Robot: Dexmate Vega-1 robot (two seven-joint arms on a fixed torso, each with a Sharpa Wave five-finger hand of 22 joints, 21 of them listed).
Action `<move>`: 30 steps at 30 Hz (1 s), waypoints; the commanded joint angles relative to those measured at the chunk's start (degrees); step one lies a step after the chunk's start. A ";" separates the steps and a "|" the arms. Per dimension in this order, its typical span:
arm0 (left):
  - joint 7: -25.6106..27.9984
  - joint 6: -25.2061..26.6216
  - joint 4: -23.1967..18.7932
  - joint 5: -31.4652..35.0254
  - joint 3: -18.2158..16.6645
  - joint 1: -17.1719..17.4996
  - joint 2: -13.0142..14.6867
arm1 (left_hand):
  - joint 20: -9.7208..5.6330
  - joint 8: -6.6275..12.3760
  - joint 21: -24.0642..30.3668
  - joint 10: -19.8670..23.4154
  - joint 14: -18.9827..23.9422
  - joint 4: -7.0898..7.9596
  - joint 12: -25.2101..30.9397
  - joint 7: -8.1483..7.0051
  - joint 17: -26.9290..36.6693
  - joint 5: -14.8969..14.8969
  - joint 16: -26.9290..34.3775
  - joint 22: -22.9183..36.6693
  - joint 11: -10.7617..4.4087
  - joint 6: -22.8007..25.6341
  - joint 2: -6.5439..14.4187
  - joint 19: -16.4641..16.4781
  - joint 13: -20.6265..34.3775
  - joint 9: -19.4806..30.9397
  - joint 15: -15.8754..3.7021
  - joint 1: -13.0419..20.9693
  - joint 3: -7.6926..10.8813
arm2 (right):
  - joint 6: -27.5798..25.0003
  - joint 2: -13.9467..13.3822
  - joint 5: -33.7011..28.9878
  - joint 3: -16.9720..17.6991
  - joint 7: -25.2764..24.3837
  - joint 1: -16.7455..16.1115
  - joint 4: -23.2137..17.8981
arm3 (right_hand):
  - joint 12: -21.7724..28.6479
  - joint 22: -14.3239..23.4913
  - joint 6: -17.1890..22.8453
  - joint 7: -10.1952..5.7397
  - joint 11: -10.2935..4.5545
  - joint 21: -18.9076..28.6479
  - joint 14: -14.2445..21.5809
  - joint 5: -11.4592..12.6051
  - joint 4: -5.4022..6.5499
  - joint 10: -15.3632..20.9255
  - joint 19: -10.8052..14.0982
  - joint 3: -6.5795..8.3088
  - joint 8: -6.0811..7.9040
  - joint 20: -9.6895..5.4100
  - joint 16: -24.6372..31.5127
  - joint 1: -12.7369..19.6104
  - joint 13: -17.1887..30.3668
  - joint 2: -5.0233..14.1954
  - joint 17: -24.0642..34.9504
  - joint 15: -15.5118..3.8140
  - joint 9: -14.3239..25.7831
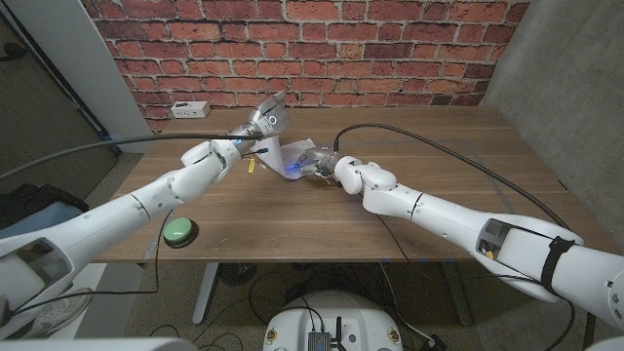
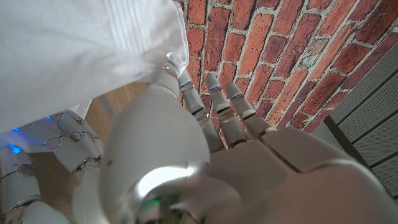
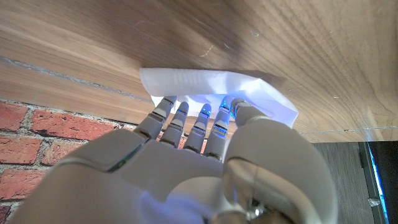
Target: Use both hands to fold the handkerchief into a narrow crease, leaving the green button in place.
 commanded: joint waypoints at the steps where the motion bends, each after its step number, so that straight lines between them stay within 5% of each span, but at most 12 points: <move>1: 2.57 -2.17 3.67 -0.06 3.66 -4.25 -2.28 | -0.53 0.46 0.33 2.39 0.55 0.10 -0.30 0.12 0.05 0.33 -0.14 0.12 -1.87 -0.19 0.19 0.02 0.33 -0.01 -9.91 0.92 -0.25 | 0.85 0.17 0.83 0.52 -0.43 0.01 1.44 | 0.30 0.16 -0.08 0.16 0.13 0.33 -0.31 -0.14 -0.30 0.06 0.36 0.16 0.20 0.13 0.40 0.13 0.12 -0.26 0.14 -5.56 0.08; 17: 8.17 -1.93 11.33 -1.87 9.09 -9.44 -7.26 | -0.95 0.86 0.55 2.91 1.03 -0.09 -0.79 0.13 0.24 0.17 0.14 0.09 -1.82 0.13 0.02 0.25 0.92 -0.22 -10.00 1.28 -0.65 | 0.75 0.03 1.55 0.87 -0.62 0.16 2.23 | 0.36 0.15 -0.04 0.28 0.41 0.35 -0.37 -0.31 -0.62 0.09 0.38 -0.05 0.26 0.31 0.47 0.02 0.12 -0.66 0.07 -5.31 0.08; 30: 11.07 -1.71 14.15 -3.92 12.43 -11.67 -8.58 | -2.23 1.26 1.00 4.03 1.86 -0.44 -1.63 0.14 0.49 -0.66 0.60 0.03 -1.90 1.11 -0.29 1.00 0.21 -0.53 -10.04 1.58 -1.45 | 0.32 -0.63 1.68 1.15 -1.01 -0.21 1.34 | 0.40 0.14 -0.06 0.45 0.61 0.39 -0.31 -0.42 -1.02 0.12 0.47 -0.22 0.27 0.49 0.52 0.02 0.11 -0.95 -0.04 -5.26 0.07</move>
